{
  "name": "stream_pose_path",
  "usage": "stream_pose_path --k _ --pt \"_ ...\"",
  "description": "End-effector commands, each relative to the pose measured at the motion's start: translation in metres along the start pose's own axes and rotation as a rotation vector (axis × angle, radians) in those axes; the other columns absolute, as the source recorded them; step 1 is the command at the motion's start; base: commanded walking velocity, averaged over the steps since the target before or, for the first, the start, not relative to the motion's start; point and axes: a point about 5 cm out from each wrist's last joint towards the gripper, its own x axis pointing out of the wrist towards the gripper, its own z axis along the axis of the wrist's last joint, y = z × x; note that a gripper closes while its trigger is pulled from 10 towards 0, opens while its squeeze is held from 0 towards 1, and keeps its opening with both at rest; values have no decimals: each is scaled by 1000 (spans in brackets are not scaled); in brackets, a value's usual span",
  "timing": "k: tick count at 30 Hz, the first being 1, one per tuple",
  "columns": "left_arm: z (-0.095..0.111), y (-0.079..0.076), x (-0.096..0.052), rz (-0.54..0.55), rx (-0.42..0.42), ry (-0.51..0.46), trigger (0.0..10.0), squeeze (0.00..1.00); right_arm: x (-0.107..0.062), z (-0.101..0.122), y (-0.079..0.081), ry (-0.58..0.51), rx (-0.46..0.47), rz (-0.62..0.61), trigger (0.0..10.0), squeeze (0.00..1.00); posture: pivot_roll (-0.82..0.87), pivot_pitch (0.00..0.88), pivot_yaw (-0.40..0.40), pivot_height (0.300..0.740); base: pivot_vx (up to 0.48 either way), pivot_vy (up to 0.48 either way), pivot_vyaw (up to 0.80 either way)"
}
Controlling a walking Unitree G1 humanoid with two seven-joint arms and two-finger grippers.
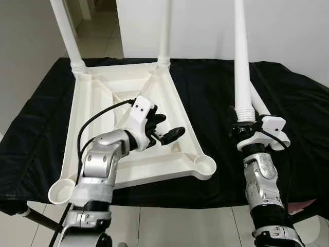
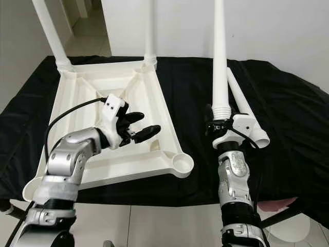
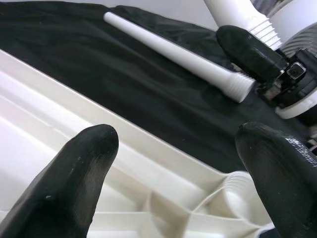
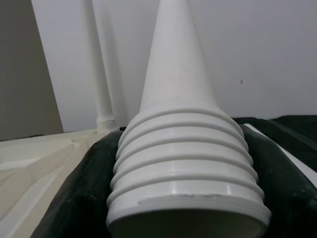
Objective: Building children table
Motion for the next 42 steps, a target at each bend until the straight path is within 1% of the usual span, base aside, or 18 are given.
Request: stream_pose_path --k 1,6,8,9,12,17,18,20,22,23,24,29,30,33,34,37,39,42 --pt "2 1 3 -32 -62 -3 10000 0 3 9 10 -54 -1 50 10000 0 6 7 16 740 0 0 0" --pt "5 2 4 -53 -81 -14 10000 0 4 14 16 -82 2 97 10000 0 10 6 14 740 0 0 0" --pt "10 3 6 -86 -146 -28 10000 0 5 20 24 -95 18 152 10000 0 6 15 18 740 0 0 0" --pt "10 3 6 -86 -146 -28 10000 0 5 20 24 -95 18 152 10000 0 6 15 18 740 0 0 0" --pt "16 3 11 -124 -240 -44 10000 0 3 23 34 -99 4 229 10000 0 8 14 19 740 0 0 0" --pt "23 1 14 -164 -264 -48 10000 0 2 24 42 -90 1 284 10000 0 2 8 19 740 0 0 0" --pt "27 2 15 -168 -289 -60 10000 0 2 24 46 -85 0 312 10000 0 2 2 25 740 0 0 0" --pt "27 2 15 -168 -289 -60 10000 0 2 24 46 -85 0 312 10000 0 2 2 25 740 0 0 0" --pt "33 4 17 -182 -349 -81 10000 0 1 25 52 -80 10 359 10000 0 -8 3 29 740 0 0 0" --pt "33 4 17 -182 -349 -81 10000 0 1 25 52 -80 10 359 10000 0 -8 3 29 740 0 0 0" --pt "35 6 18 -191 -382 -88 10000 0 0 24 56 -72 6 392 10000 0 -11 3 29 740 0 0 0" --pt "37 7 19 -196 -398 -89 10000 0 -1 24 59 -65 8 421 10000 0 -7 0 27 740 0 0 0" --pt "41 8 21 -203 -407 -93 10000 0 -4 23 64 -53 3 468 10000 0 -9 0 27 740 0 0 0" --pt "41 8 21 -203 -407 -93 10000 0 -4 23 64 -53 3 468 10000 0 -9 0 27 740 0 0 0" --pt "48 11 25 -202 -424 -106 10000 0 -9 22 75 -32 4 558 10000 0 -8 0 26 740 0 0 0" --pt "55 14 27 -201 -439 -122 10000 0 -12 22 81 -21 1 610 10000 0 -7 0 26 740 0 0 0" --pt "55 14 27 -201 -439 -122 10000 0 -12 22 81 -21 1 610 10000 0 -7 0 26 740 0 0 0" --pt "64 17 27 -194 -445 -136 10000 0 -18 19 87 -3 -6 658 10000 0 -2 0 22 740 0 0 0"
